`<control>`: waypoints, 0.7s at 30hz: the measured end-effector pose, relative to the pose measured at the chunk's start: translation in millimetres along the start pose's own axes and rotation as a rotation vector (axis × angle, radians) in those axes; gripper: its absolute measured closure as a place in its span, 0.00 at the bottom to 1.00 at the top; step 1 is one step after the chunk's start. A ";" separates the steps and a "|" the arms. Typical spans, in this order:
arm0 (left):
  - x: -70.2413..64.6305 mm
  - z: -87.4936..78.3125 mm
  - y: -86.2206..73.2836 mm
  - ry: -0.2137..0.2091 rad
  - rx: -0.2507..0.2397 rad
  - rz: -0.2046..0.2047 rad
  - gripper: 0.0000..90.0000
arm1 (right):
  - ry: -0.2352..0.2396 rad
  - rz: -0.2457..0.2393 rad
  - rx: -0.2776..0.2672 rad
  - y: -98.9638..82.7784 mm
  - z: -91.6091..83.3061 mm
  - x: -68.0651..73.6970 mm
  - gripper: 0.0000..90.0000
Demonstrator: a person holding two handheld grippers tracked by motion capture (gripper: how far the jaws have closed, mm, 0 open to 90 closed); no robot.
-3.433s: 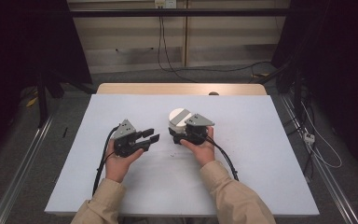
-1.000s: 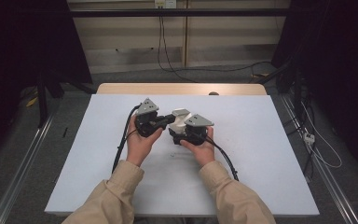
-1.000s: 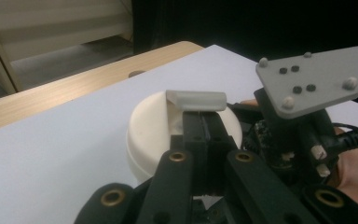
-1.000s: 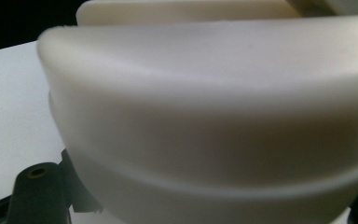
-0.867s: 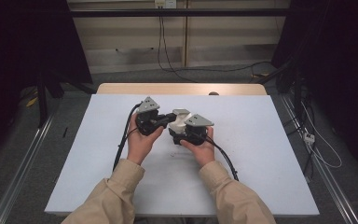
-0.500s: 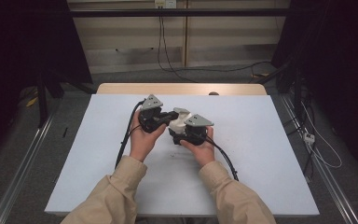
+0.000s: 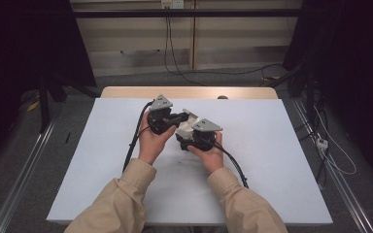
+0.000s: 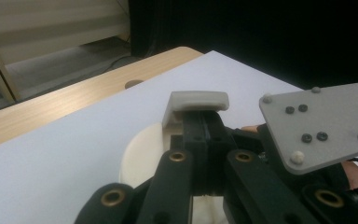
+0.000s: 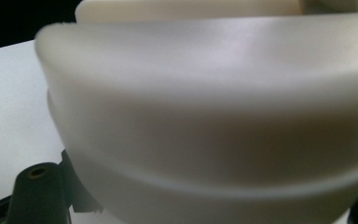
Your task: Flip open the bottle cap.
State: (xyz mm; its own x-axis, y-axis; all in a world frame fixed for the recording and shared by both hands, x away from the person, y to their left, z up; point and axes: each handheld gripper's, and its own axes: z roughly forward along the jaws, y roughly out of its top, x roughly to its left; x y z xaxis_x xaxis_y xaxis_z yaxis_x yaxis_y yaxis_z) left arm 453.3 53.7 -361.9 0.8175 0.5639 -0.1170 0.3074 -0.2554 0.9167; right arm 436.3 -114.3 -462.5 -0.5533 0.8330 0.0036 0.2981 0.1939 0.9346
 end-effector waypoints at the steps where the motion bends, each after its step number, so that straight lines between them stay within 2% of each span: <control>1: -0.1 0.5 1.1 -0.001 -0.001 0.002 1.00 | 0.000 0.000 0.001 0.0 0.0 0.1 0.21; 21: 0.2 4.5 8.9 0.007 -0.003 0.004 1.00 | -0.004 -0.007 0.003 0.0 0.1 0.6 0.21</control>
State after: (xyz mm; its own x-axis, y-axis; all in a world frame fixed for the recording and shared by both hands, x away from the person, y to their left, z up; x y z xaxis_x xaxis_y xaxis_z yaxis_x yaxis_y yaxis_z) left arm 458.4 48.0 -355.5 0.8152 0.5685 -0.1109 0.3031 -0.2555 0.9181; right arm 436.0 -113.8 -462.6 -0.5526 0.8334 -0.0043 0.2966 0.2015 0.9335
